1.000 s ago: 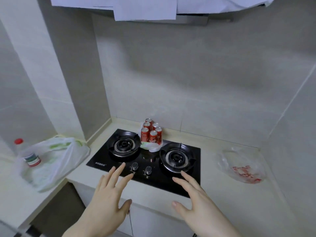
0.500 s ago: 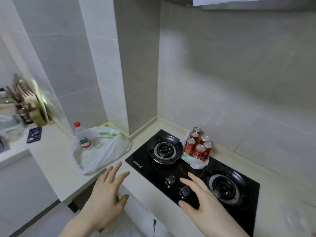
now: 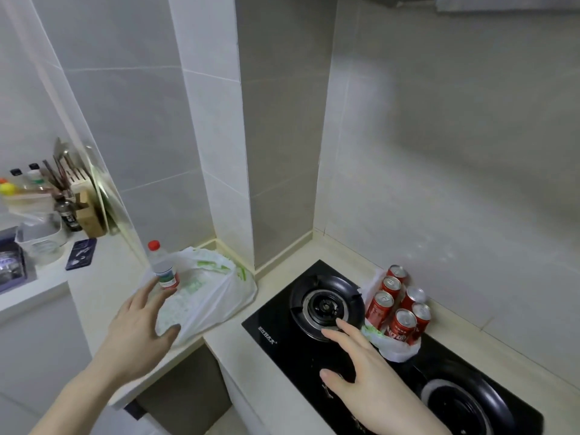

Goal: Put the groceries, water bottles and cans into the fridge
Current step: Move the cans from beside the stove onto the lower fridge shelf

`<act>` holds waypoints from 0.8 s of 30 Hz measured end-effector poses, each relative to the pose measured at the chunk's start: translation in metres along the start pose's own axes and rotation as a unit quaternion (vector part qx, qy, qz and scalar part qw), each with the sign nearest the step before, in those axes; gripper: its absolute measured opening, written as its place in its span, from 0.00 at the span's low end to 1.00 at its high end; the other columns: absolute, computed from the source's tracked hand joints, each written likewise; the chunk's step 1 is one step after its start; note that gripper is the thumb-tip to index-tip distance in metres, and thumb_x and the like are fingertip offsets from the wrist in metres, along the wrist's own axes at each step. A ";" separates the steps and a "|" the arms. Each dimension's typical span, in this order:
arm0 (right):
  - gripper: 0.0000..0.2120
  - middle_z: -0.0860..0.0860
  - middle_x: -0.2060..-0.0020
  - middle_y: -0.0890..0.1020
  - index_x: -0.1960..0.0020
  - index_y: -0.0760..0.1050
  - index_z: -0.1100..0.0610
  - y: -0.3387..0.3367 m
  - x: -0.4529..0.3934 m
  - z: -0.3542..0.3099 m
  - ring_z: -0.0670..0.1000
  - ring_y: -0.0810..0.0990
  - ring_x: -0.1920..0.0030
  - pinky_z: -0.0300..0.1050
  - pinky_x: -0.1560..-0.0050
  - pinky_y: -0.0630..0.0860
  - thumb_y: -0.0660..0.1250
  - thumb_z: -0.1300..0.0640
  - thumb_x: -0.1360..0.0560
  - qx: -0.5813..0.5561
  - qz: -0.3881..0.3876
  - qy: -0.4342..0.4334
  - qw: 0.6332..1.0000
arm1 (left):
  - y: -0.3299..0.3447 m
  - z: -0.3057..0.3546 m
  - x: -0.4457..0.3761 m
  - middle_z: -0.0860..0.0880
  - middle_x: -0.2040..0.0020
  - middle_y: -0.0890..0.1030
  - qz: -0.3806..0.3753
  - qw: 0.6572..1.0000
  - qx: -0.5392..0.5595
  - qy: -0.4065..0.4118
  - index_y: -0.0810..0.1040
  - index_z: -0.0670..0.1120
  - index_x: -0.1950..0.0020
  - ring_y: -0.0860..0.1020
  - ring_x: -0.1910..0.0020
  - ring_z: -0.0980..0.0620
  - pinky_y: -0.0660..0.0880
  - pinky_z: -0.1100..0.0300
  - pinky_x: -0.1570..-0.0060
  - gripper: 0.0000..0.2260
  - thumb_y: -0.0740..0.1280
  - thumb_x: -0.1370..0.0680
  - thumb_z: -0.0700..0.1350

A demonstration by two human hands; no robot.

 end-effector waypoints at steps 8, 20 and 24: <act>0.27 0.27 0.28 0.52 0.29 0.59 0.29 0.013 -0.090 -0.007 0.35 0.56 0.28 0.38 0.25 0.58 0.68 0.41 0.22 0.011 0.020 0.059 0.998 | 0.002 -0.059 -0.153 0.45 0.19 0.58 -0.005 1.000 -0.015 -0.024 0.66 0.50 0.23 0.62 0.23 0.39 0.62 0.46 0.25 0.30 0.71 0.23 0.52; 0.27 0.35 0.22 0.56 0.26 0.63 0.35 0.030 -0.126 0.004 0.34 0.57 0.29 0.41 0.25 0.59 0.68 0.44 0.21 -0.012 0.063 0.170 0.983 | 0.063 -0.153 -0.296 0.41 0.30 0.74 -0.047 0.996 -0.039 -0.066 0.68 0.46 0.24 0.70 0.33 0.34 0.65 0.42 0.31 0.24 0.65 0.20 0.48; 0.26 0.35 0.24 0.58 0.25 0.64 0.37 0.031 -0.120 0.013 0.35 0.55 0.28 0.42 0.25 0.58 0.68 0.45 0.20 -0.010 0.082 0.201 0.976 | 0.065 -0.157 -0.305 0.35 0.39 0.78 -0.031 0.997 -0.027 -0.070 0.75 0.41 0.32 0.75 0.41 0.31 0.70 0.43 0.39 0.18 0.69 0.21 0.43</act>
Point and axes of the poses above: each hand's wrist, its own x-axis away from the middle knuckle, its own y-axis out of the palm, z = x × y, the point moved 5 cm from there along -x, towards the middle knuckle
